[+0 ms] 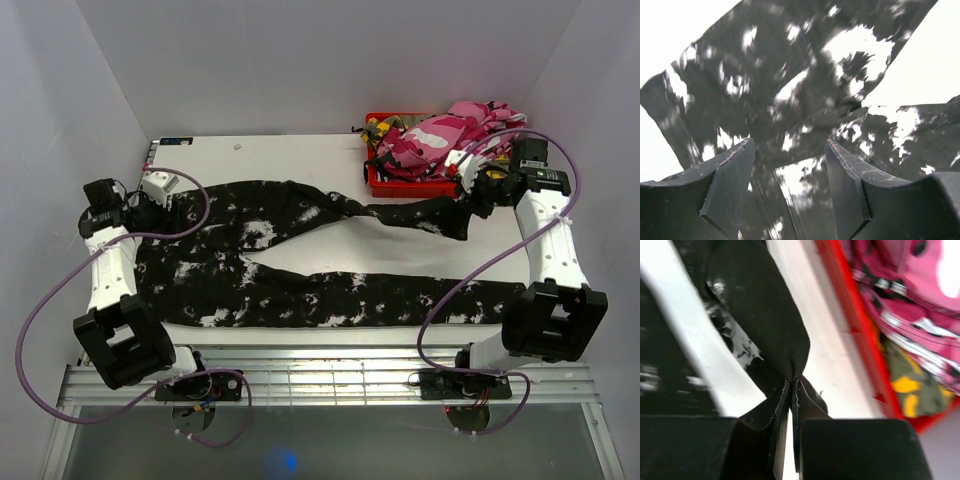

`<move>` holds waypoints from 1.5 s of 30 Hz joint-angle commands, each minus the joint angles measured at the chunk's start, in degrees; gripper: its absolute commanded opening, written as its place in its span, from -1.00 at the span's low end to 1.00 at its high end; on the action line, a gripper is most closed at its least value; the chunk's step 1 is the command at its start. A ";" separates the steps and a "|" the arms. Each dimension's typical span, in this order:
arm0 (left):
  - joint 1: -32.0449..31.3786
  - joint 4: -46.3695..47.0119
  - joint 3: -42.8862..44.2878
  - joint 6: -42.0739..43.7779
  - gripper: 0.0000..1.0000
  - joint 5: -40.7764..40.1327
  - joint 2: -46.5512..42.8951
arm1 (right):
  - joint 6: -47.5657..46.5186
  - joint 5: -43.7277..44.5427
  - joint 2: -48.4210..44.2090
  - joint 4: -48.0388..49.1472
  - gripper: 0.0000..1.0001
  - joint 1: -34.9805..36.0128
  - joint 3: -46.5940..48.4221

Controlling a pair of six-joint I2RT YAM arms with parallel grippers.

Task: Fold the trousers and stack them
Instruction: Flatten the trousers out

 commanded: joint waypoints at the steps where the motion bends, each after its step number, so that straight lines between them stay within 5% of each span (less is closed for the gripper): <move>1: -2.88 6.03 -2.41 3.36 0.40 6.69 -5.30 | 10.24 -12.97 -0.31 -18.44 -0.84 0.32 -0.76; 4: -6.48 8.76 -5.40 9.16 0.47 7.93 -9.78 | 13.43 -21.21 0.74 -25.21 -0.84 0.49 -4.01; 11: -20.62 18.76 -15.76 21.74 0.51 7.94 -21.29 | 24.32 -33.63 1.44 -23.39 -0.85 0.06 -13.43; 18: -51.79 50.01 -33.33 33.77 0.54 -3.57 -25.88 | 27.32 -46.29 11.02 -25.06 -0.84 0.05 -13.86; 27: -73.18 81.07 -37.31 42.47 0.57 -11.14 -4.47 | 27.24 -52.19 13.06 -25.06 -0.84 0.05 -19.84; 45: -82.25 118.72 -28.70 54.26 0.62 -17.29 29.14 | 28.29 -54.12 10.15 -25.15 -0.84 0.84 -22.92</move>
